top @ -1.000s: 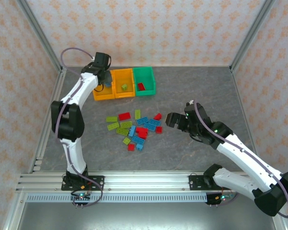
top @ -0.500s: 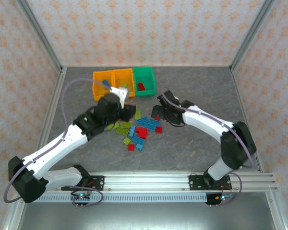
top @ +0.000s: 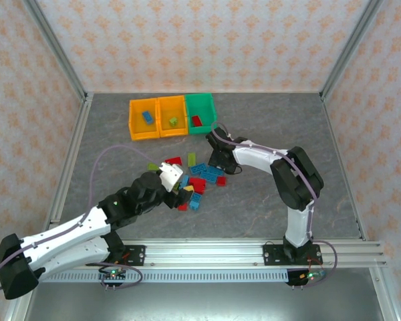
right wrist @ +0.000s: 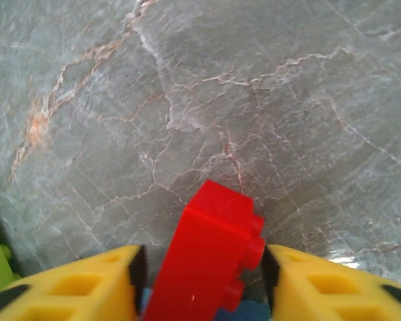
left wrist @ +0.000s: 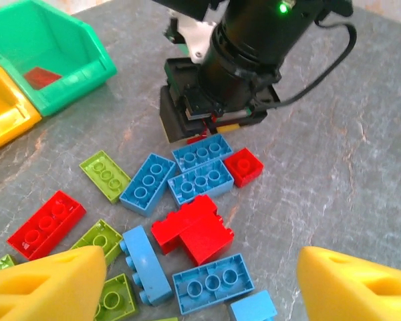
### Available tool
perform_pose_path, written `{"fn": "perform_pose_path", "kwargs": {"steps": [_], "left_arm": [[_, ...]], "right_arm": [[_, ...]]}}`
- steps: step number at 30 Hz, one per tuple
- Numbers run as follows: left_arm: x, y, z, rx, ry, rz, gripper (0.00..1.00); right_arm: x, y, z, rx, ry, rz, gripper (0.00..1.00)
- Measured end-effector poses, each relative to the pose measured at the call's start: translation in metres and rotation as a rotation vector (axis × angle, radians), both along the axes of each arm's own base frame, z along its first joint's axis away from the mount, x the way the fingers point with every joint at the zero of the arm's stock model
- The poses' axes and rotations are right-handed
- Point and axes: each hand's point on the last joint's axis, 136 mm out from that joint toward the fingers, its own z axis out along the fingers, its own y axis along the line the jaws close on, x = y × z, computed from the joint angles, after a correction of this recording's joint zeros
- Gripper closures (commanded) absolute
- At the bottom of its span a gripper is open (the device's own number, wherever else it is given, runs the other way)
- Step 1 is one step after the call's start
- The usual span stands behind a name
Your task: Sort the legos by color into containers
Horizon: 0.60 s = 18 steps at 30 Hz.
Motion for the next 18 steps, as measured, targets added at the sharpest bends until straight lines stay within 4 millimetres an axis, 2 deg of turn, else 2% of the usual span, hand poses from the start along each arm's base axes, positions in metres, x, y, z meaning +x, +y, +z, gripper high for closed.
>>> {"fn": "perform_pose_path", "kwargs": {"steps": [2, 6, 9, 13, 15, 17, 18], "left_arm": [[0.001, 0.000, 0.004, -0.018, -0.019, 0.003, 0.14], [0.002, 0.001, 0.011, -0.046, -0.044, 0.011, 0.07], [0.002, 0.009, 0.014, -0.065, -0.070, 0.045, 0.00], [0.009, 0.031, 0.019, -0.083, -0.118, 0.160, 0.00], [0.015, 0.044, 0.021, -0.078, -0.140, 0.244, 0.00], [0.022, 0.056, 0.021, -0.073, -0.147, 0.317, 0.00], [0.025, 0.060, 0.020, -0.070, -0.145, 0.347, 0.00]], "right_arm": [[0.003, -0.001, 0.001, -0.003, -0.012, -0.011, 0.69], [0.006, -0.004, 0.007, -0.017, -0.039, -0.012, 0.69], [0.010, -0.002, 0.030, -0.022, -0.106, 0.040, 0.73], [0.025, 0.022, 0.087, 0.000, -0.259, 0.187, 0.80], [0.042, 0.039, 0.119, 0.002, -0.353, 0.252, 0.80], [0.068, 0.055, 0.152, -0.013, -0.458, 0.297, 0.80], [0.080, 0.061, 0.163, -0.024, -0.496, 0.310, 0.80]]}}
